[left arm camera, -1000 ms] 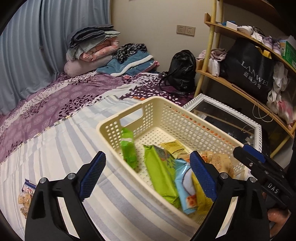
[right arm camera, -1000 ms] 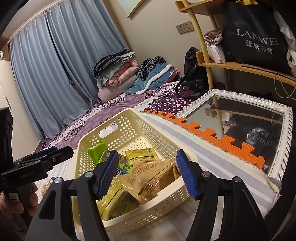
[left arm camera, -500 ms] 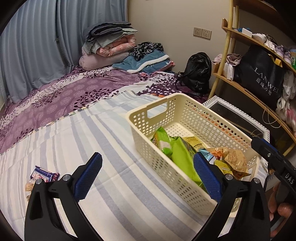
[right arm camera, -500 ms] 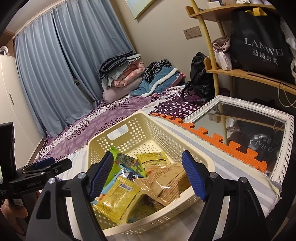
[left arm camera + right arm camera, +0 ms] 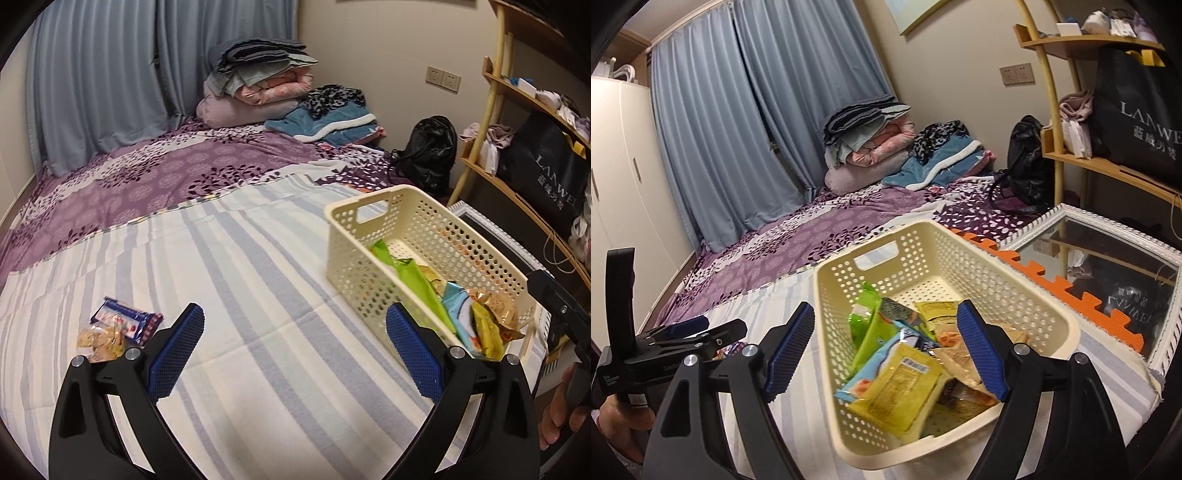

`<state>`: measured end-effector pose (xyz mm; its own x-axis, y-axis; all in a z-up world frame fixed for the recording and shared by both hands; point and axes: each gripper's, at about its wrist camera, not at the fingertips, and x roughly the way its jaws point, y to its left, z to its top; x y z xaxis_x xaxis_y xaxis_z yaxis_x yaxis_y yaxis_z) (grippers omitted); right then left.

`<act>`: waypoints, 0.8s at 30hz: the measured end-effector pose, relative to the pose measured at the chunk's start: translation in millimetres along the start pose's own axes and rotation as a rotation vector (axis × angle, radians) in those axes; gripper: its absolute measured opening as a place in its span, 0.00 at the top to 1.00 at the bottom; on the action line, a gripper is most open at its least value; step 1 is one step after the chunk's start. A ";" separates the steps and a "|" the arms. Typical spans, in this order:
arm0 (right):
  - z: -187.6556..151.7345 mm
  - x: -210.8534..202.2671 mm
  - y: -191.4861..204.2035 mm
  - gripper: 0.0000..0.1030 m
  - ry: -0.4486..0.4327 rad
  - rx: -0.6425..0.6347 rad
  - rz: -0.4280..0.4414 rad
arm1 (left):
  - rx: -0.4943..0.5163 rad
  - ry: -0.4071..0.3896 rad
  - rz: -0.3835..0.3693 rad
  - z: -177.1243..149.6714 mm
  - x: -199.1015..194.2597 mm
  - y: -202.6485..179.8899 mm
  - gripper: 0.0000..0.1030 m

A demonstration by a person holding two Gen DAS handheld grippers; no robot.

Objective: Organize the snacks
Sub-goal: 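Move both grippers back toward the cookie bag and blue packet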

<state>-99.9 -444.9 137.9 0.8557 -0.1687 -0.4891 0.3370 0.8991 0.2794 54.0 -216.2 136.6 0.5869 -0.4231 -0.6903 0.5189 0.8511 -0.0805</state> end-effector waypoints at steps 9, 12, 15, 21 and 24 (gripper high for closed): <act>-6.0 1.9 31.3 0.07 0.033 -0.056 0.054 | -0.074 0.011 0.060 -13.9 -8.4 43.0 0.03; -9.3 7.3 42.3 0.05 0.068 -0.078 0.065 | -0.098 0.010 0.075 -18.1 -11.5 56.3 0.03; -14.2 12.4 53.6 0.05 0.103 -0.101 0.093 | -0.130 0.008 0.094 -22.9 -15.7 74.3 0.03; -25.0 18.5 77.1 0.05 0.144 -0.164 0.135 | -0.191 0.012 0.134 -32.1 -20.1 108.0 0.03; -30.3 22.6 86.1 0.05 0.164 -0.180 0.149 | -0.223 0.018 0.152 -37.4 -19.8 127.0 0.03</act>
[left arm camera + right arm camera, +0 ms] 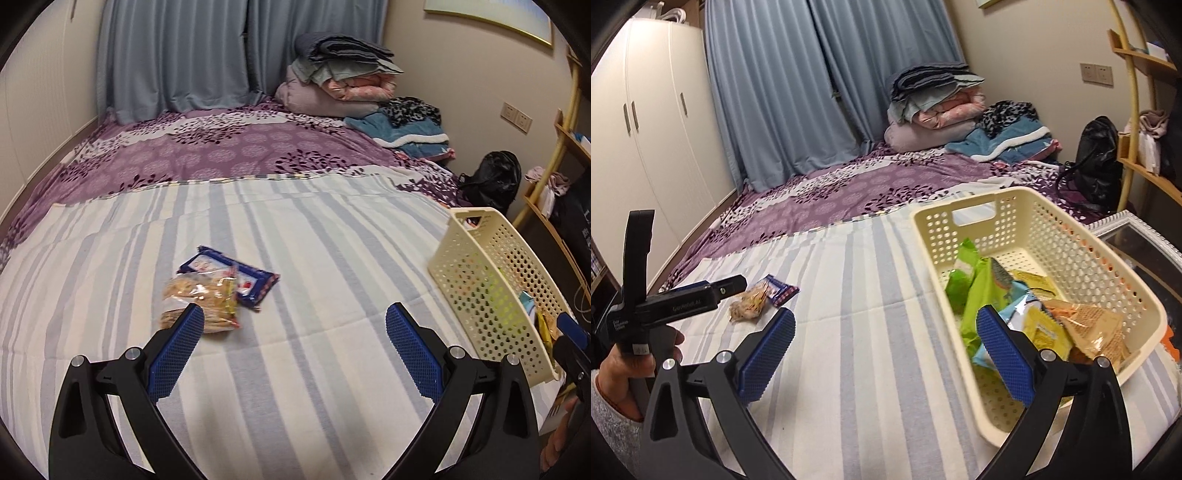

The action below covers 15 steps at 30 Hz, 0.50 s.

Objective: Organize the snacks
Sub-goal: 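Move both grippers back toward the cookie bag and blue packet, then grasp the clear cookie bag with the left gripper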

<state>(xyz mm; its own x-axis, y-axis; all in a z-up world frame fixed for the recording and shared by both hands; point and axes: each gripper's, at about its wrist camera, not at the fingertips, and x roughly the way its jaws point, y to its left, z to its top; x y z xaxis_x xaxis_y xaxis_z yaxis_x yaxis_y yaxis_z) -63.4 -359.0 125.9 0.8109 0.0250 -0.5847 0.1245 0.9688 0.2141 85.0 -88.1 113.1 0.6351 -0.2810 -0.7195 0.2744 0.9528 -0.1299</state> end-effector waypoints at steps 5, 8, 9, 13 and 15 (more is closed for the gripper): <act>-5.9 8.2 11.4 0.05 0.031 -0.017 0.020 | -0.022 0.005 0.026 -1.0 6.9 20.0 0.03; -9.7 14.0 18.3 0.05 0.051 -0.031 0.028 | -0.022 0.002 0.038 -1.3 16.3 29.9 0.03; -11.1 16.0 19.6 0.05 0.059 -0.033 0.032 | -0.023 0.003 0.046 -1.1 20.5 33.5 0.03; -15.6 22.4 25.9 0.05 0.081 -0.049 0.042 | -0.038 0.008 0.057 0.0 37.6 49.3 0.03; -17.9 25.6 28.5 0.05 0.092 -0.052 0.048 | -0.037 0.009 0.060 0.7 47.3 56.6 0.03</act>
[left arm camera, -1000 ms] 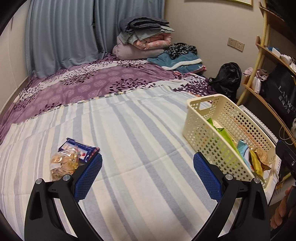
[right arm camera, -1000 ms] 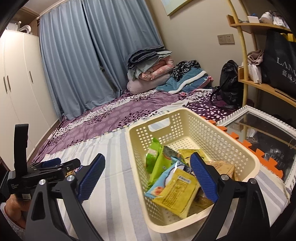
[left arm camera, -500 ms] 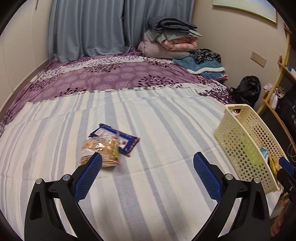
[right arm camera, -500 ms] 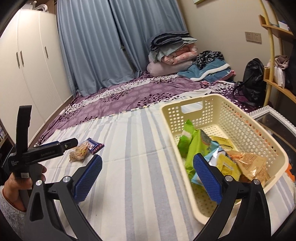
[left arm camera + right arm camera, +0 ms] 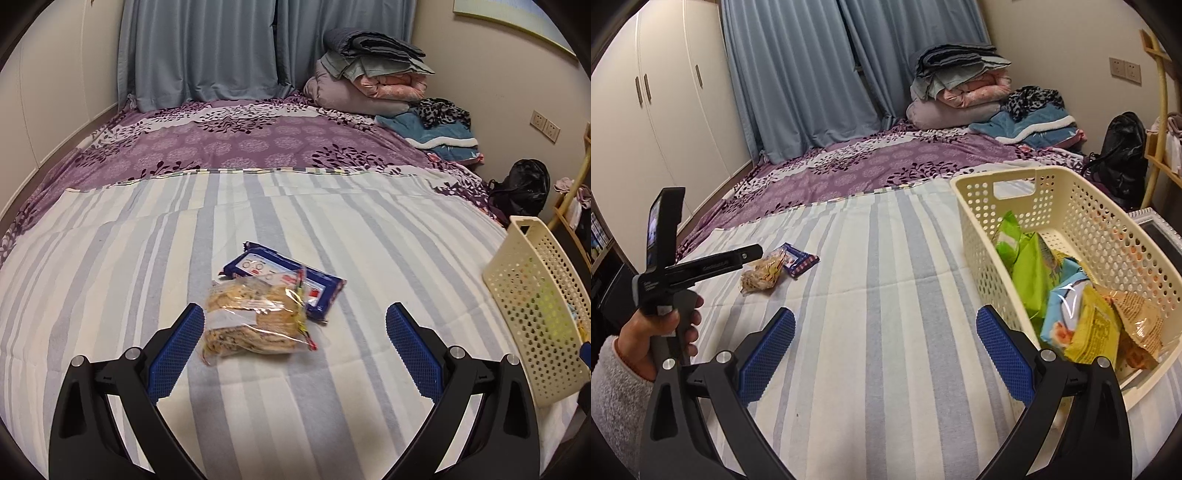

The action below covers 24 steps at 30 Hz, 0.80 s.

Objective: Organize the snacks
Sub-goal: 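Grasp the clear cookie bag with the left gripper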

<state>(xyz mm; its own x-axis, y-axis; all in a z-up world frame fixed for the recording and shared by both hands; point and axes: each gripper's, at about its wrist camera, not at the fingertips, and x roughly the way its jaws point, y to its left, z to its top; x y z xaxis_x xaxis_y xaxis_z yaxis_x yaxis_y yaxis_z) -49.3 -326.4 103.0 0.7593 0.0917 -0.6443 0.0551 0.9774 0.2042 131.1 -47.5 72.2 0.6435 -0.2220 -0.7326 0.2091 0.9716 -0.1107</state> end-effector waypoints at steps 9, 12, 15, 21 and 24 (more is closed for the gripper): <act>-3.8 14.9 10.5 0.05 0.034 -0.029 -0.003 | -0.048 0.066 -0.060 2.3 51.4 31.1 0.03; -2.6 17.4 13.8 0.05 0.039 -0.039 -0.003 | -0.041 0.088 -0.065 -0.6 63.1 33.1 0.03; -1.8 20.7 16.3 0.05 0.049 -0.037 0.005 | -0.037 0.105 -0.063 -2.9 70.8 34.7 0.03; -2.9 30.4 23.5 0.05 0.073 -0.048 0.006 | -0.075 0.105 -0.100 -7.4 77.7 44.9 0.03; -3.0 34.8 27.3 0.05 0.082 -0.057 0.007 | -0.059 0.094 -0.104 -8.5 76.3 44.7 0.07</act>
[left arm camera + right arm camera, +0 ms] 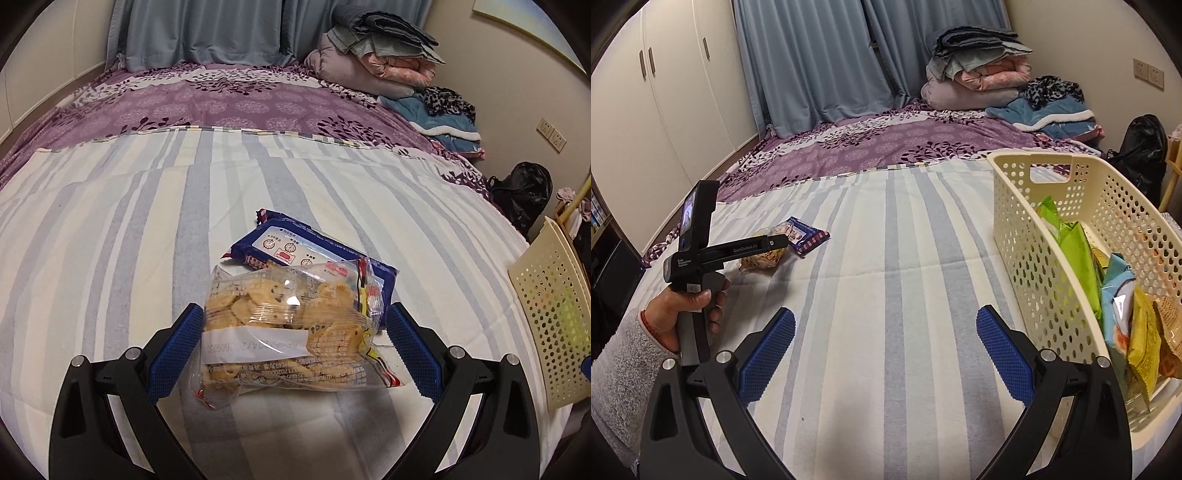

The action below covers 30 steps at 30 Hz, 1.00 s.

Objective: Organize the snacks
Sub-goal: 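Grasp the clear cookie bag with the left gripper, then grasp the blue biscuit packet with the right gripper while the left holds the cookie bag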

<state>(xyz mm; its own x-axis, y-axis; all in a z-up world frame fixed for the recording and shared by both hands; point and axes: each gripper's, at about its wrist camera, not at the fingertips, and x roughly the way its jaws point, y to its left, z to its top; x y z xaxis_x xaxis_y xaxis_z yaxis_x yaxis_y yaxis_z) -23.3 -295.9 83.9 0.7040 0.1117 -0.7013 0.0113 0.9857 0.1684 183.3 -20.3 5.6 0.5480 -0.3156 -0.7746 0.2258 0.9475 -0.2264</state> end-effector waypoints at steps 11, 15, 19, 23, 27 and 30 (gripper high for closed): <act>5.5 23.7 17.1 0.05 0.033 -0.034 0.021 | 0.041 -0.041 0.038 -10.1 -19.3 0.8 0.13; 12.1 35.3 28.2 0.05 0.035 -0.068 0.035 | 0.033 -0.064 0.047 -11.8 -36.9 5.7 0.13; 23.2 60.5 44.2 0.05 0.037 -0.127 0.058 | 0.037 -0.090 0.075 -14.5 -56.4 11.1 0.13; 36.4 97.4 68.9 0.05 0.056 -0.233 0.089 | 0.015 -0.109 0.092 -16.8 -72.9 22.0 0.13; 49.0 136.8 97.2 0.05 0.087 -0.351 0.106 | -0.012 -0.124 0.101 -19.8 -86.3 32.5 0.13; 60.6 166.6 112.9 0.05 0.117 -0.401 0.109 | -0.024 -0.137 0.106 -22.0 -96.3 38.2 0.13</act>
<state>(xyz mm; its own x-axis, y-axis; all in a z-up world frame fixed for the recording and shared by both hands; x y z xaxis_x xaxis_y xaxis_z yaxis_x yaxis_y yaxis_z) 138.3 -173.7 28.1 0.6004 0.2086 -0.7720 -0.3516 0.9359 -0.0206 121.5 47.4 58.6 0.6728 -0.2166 -0.7074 0.1426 0.9762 -0.1633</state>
